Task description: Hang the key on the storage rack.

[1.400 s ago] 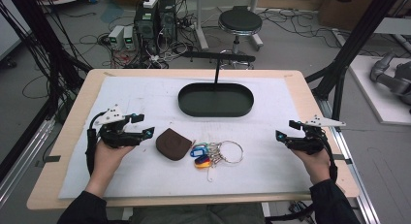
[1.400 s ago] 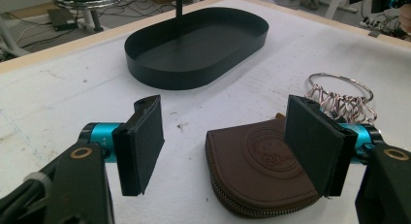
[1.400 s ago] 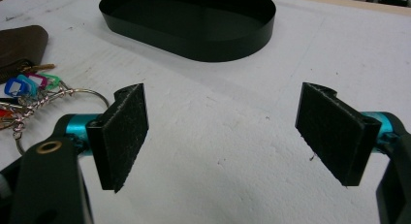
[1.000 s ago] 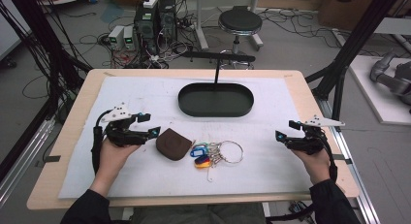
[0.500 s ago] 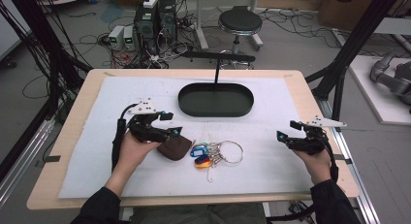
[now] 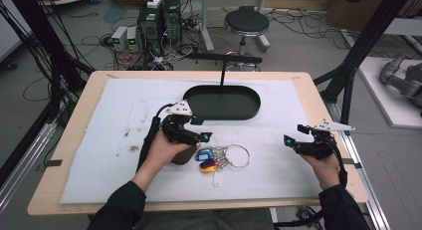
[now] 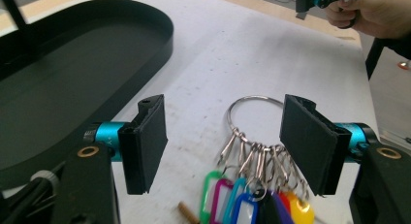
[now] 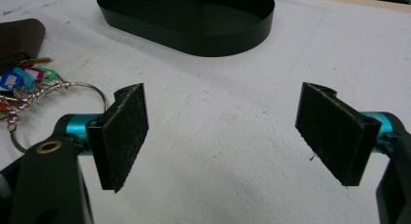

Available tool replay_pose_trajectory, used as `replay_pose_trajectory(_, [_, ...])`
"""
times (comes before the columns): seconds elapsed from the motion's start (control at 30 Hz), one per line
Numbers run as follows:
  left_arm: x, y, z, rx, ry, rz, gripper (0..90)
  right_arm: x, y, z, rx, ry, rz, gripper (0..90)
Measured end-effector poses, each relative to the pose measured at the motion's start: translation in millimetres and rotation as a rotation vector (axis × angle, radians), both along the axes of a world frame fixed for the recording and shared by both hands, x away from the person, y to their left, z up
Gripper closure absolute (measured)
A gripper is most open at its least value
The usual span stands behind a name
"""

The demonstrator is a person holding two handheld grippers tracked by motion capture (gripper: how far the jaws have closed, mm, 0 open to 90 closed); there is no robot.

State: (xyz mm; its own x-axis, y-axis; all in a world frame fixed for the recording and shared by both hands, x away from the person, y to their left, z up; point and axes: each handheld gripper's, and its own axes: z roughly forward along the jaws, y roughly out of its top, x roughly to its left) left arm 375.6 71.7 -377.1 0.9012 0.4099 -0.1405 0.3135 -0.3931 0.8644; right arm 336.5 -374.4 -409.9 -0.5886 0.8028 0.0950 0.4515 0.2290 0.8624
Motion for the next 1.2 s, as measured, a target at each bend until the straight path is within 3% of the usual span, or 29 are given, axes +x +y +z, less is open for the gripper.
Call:
replay_pose_trajectory(0.3, [9.4, -31.5, -4.9, 0.050, 0.034, -0.035, 38.8, 0.4, 0.3, -0.5, -0.004, -0.001, 0.008, 19.9])
replay_pose_trajectory(0.37, [12.7, -43.4, -7.0, 0.086, 0.046, -0.047, 40.4, 0.4, 0.6, -0.5, -0.006, 0.004, 0.007, 19.9])
replay_pose_trajectory(0.47, [14.7, -54.6, -11.3, 0.095, 0.041, -0.050, 40.9, 0.6, 1.9, -1.0, -0.012, 0.010, 0.010, 19.8])
replay_pose_trajectory(0.67, [19.0, -74.0, -24.0, 0.167, 0.060, -0.067, 46.1, 0.8, 2.0, -1.2, -0.014, 0.008, 0.012, 19.9])
replay_pose_trajectory(0.87, [21.6, -86.4, -31.8, 0.184, 0.074, -0.081, 50.6, 0.7, 2.4, -1.5, -0.015, 0.014, 0.015, 19.9])
replay_pose_trajectory(0.97, [22.9, -94.8, -37.7, 0.232, 0.083, -0.079, 53.3, 0.9, 2.5, -1.6, -0.015, 0.011, 0.017, 19.9])
replay_pose_trajectory(1.13, [26.0, -102.5, -44.3, 0.268, 0.091, -0.081, 58.1, 0.9, 3.0, -2.0, -0.018, 0.016, 0.019, 19.9])
replay_pose_trajectory(1.2, [27.8, -107.6, -48.5, 0.305, 0.089, -0.088, 60.7, 0.8, 2.9, -2.0, -0.016, 0.016, 0.020, 19.9])
